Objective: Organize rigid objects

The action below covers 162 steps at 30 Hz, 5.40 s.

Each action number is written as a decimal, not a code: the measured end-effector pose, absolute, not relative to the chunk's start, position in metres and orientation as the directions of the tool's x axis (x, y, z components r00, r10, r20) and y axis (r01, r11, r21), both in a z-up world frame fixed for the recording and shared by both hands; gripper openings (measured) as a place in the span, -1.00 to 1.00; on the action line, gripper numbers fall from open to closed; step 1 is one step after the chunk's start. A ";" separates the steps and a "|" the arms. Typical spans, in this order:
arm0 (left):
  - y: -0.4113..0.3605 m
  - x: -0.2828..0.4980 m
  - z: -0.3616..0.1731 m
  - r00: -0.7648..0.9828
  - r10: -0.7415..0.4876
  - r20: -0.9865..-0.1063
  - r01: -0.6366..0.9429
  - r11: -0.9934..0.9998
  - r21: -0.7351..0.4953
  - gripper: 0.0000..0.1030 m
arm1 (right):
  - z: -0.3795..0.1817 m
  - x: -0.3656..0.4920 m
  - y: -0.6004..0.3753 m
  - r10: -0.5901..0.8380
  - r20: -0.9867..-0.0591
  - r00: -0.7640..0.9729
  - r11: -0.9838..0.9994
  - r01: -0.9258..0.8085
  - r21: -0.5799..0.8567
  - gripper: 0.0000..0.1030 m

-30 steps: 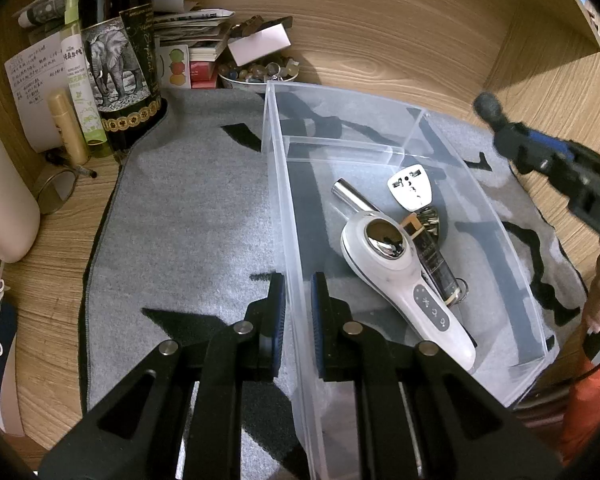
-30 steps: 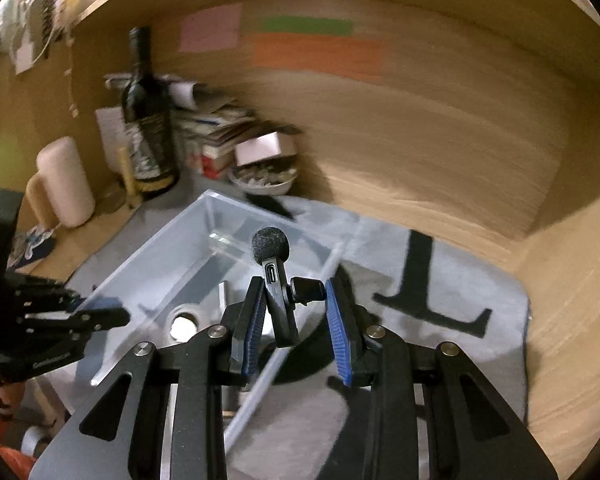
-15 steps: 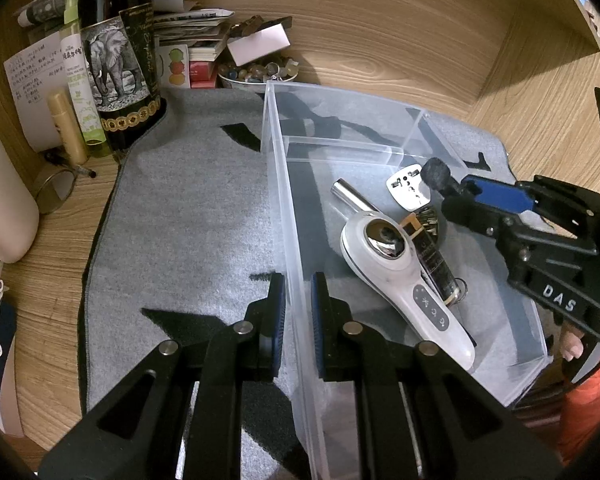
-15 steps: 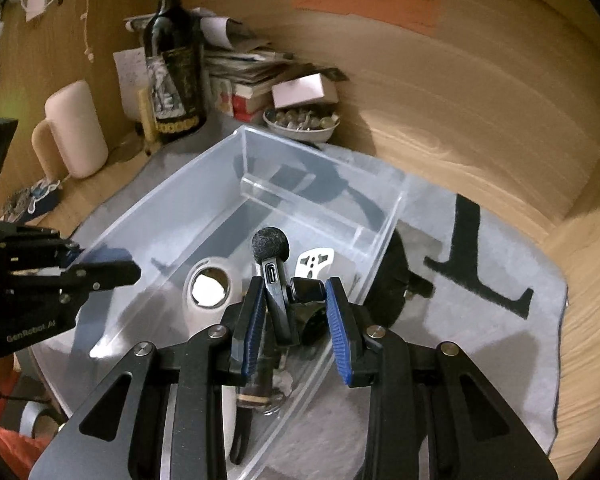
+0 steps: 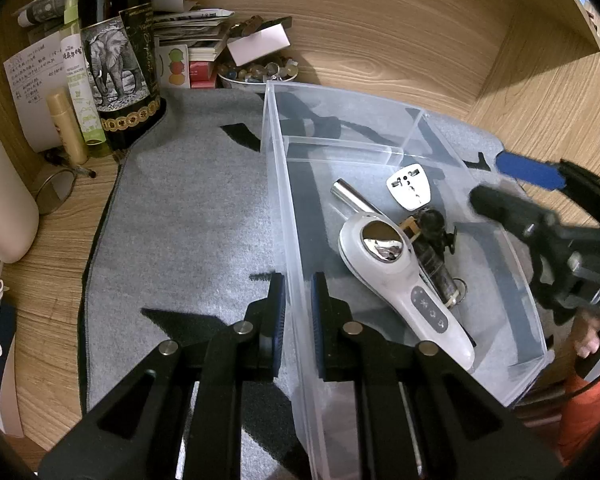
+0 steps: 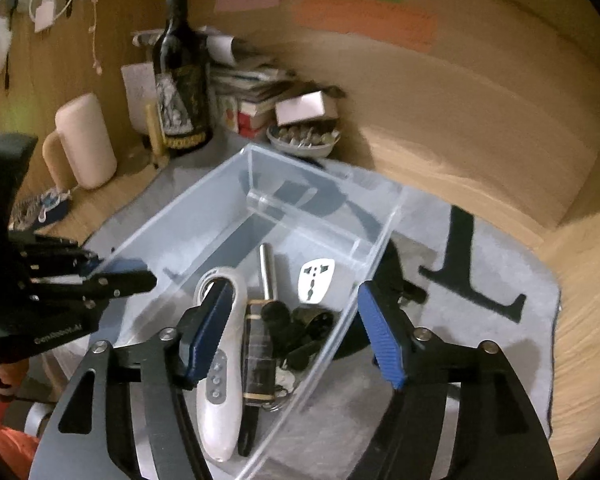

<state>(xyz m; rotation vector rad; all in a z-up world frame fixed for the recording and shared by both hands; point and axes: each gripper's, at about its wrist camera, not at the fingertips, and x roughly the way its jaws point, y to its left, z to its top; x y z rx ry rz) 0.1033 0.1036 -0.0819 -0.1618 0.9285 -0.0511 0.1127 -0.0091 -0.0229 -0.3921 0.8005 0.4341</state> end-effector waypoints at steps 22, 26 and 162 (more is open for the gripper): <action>0.104 0.103 -0.082 0.598 -0.113 -0.793 -0.026 0.987 -0.161 -0.79 | -0.027 0.182 -0.097 0.051 -0.748 0.661 0.967 -0.221 -0.129 0.22; 0.104 0.103 -0.082 0.599 -0.114 -0.793 -0.027 0.987 -0.162 -0.79 | -0.050 0.196 -0.098 0.045 -0.789 0.613 0.964 -0.233 -0.126 0.21; 0.038 -0.021 0.029 0.952 -0.022 -0.305 0.006 0.999 -0.054 1.00 | 0.067 -0.011 -0.081 0.227 -0.415 0.881 0.945 -0.303 -0.124 1.00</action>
